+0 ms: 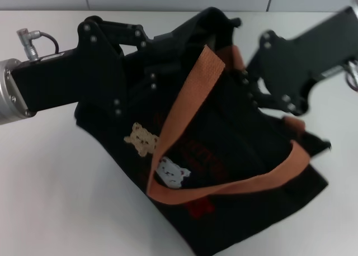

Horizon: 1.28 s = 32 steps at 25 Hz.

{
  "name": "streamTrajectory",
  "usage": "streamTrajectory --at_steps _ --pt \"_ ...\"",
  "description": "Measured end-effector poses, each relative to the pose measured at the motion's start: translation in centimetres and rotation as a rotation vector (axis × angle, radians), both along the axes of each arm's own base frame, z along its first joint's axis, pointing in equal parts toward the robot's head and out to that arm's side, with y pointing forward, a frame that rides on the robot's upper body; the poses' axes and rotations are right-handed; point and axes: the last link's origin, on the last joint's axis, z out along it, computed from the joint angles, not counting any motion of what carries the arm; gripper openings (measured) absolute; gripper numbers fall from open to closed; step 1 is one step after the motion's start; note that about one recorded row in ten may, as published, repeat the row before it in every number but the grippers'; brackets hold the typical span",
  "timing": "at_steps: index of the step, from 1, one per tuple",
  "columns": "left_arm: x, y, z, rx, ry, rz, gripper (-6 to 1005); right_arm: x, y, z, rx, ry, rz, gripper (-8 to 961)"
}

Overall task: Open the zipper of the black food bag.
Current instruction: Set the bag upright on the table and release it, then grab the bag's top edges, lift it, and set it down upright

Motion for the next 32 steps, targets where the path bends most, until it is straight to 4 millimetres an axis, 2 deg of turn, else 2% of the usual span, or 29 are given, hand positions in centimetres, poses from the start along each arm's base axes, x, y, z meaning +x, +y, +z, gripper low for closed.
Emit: streamTrajectory --at_steps 4,7,8,10,14,15,17,24,25,26,28,30,32 --pt "0.0 0.2 -0.2 -0.001 -0.004 0.012 188 1.0 -1.0 0.5 -0.017 -0.025 -0.026 -2" --pt "0.1 0.5 -0.3 0.001 -0.006 0.024 188 1.9 -2.2 1.0 -0.036 -0.054 -0.055 -3" --pt "0.1 0.6 -0.4 -0.001 -0.012 0.03 188 2.6 -3.1 1.4 -0.055 -0.074 -0.079 -3" --pt "0.2 0.7 -0.4 0.002 -0.021 0.035 188 2.9 -3.6 1.5 -0.063 -0.081 -0.091 -2" --pt "0.1 0.9 -0.4 0.009 -0.02 0.045 188 4.4 -5.1 1.7 -0.092 -0.113 -0.166 1" --pt "0.1 1.0 -0.5 0.009 -0.02 0.05 188 5.3 -5.6 1.7 -0.096 -0.131 -0.209 2" --pt "0.1 1.0 -0.6 0.009 -0.021 0.053 188 5.8 -5.7 1.7 -0.093 -0.133 -0.226 5" --pt "-0.2 1.0 -0.7 0.022 -0.057 0.077 18 6.8 -5.4 3.4 -0.016 -0.013 -0.305 12" --pt "-0.3 0.8 -0.4 0.028 -0.083 0.084 13 7.0 -5.1 4.1 0.001 0.061 -0.35 13" --pt "-0.6 0.5 0.0 0.04 -0.13 0.096 8 7.0 -5.1 4.1 0.001 0.061 -0.35 15" --pt "-1.6 -0.7 1.2 0.067 -0.297 0.141 -2 7.8 -4.6 5.0 0.004 0.176 -0.424 17" --pt "-2.2 -1.2 1.6 0.057 -0.352 0.175 14 8.5 -4.5 5.3 -0.009 0.239 -0.452 19" --pt "-3.2 -1.9 1.9 0.018 -0.409 0.242 31 9.0 -4.5 5.5 -0.014 0.273 -0.463 72"
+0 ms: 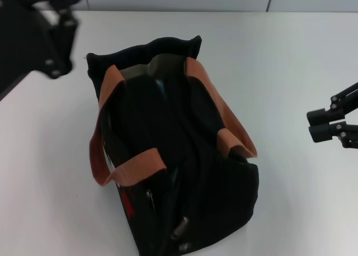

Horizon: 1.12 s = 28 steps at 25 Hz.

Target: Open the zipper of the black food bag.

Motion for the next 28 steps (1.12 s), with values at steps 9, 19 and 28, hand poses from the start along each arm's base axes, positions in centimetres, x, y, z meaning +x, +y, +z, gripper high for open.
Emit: streamTrajectory --at_steps 9,19,28 --pt "-4.6 -4.5 1.1 -0.519 -0.059 0.221 104 3.8 -1.5 -1.0 -0.007 0.18 0.011 443" --pt "-4.9 -6.3 0.8 -0.788 0.125 0.273 401 5.3 -3.6 -2.1 -0.006 0.271 0.038 631" --pt "-4.2 -5.7 -0.2 -0.85 0.185 0.262 757 4.8 -4.0 -3.6 -0.054 0.305 0.069 677"
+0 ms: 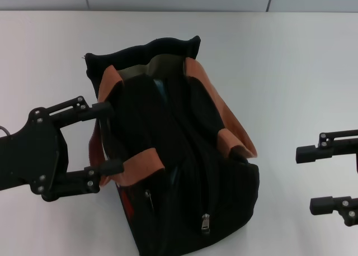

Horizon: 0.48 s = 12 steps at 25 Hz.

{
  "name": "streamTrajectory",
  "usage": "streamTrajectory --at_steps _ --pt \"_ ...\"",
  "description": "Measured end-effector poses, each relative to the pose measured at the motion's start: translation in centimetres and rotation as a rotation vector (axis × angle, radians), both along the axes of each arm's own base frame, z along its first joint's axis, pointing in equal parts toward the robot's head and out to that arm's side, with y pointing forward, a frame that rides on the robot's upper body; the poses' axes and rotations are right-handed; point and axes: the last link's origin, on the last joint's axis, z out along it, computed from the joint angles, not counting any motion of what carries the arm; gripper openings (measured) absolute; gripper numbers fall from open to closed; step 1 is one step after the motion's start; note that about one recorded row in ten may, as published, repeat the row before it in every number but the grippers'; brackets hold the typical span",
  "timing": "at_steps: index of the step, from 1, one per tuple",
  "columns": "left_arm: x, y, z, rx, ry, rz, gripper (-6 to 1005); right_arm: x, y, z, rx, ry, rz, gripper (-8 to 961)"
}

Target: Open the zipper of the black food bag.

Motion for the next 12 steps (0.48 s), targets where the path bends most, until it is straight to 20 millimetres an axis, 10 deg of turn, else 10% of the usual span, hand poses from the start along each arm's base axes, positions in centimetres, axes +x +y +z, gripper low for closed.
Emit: streamTrajectory --at_steps 12 --pt "0.3 0.11 -0.55 0.0 -0.002 -0.01 787 -0.37 0.24 -0.21 0.012 0.024 0.029 676"
